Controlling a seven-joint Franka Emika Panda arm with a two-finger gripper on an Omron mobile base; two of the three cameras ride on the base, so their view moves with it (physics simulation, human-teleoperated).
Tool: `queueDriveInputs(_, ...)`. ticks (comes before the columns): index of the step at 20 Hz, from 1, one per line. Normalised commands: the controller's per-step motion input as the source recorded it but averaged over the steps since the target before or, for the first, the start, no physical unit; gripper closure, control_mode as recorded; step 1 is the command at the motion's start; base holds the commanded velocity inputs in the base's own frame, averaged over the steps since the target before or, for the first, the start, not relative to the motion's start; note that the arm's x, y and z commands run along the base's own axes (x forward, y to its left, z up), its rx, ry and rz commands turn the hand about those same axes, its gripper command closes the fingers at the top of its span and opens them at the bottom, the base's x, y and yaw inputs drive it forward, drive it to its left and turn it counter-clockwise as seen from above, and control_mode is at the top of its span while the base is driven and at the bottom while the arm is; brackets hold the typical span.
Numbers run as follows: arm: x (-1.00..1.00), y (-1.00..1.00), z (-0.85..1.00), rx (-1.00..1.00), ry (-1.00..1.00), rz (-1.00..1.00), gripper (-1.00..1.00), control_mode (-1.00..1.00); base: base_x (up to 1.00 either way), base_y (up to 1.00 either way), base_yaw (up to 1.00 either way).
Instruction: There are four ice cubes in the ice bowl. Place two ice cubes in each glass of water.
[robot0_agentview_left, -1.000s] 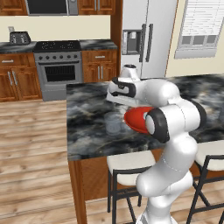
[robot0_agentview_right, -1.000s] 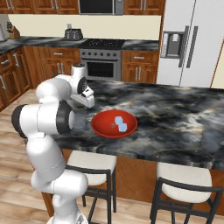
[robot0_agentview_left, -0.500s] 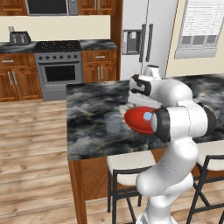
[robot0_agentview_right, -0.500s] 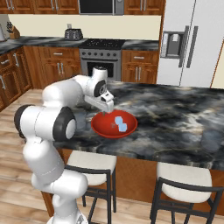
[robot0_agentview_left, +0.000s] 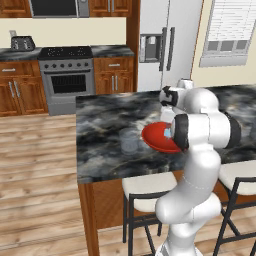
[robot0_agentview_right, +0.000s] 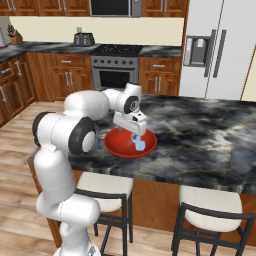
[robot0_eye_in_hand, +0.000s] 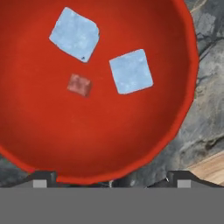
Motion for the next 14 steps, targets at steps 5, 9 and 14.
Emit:
queueDriveInputs(5, 0.45, -0.24, -0.15, 0.00, 0.11, -0.04, -1.00, -1.00, 0.00, 0.00, 0.00)
queueDriveInputs(9, 0.50, -0.14, -0.08, 0.00, 0.06, -0.01, -1.00, -1.00, 0.00, 0.00, 0.00)
queueDriveInputs(14, 0.03, -0.34, -0.12, 0.00, 0.10, 0.00, -1.00, -1.00, 0.00, 0.00, 0.00)
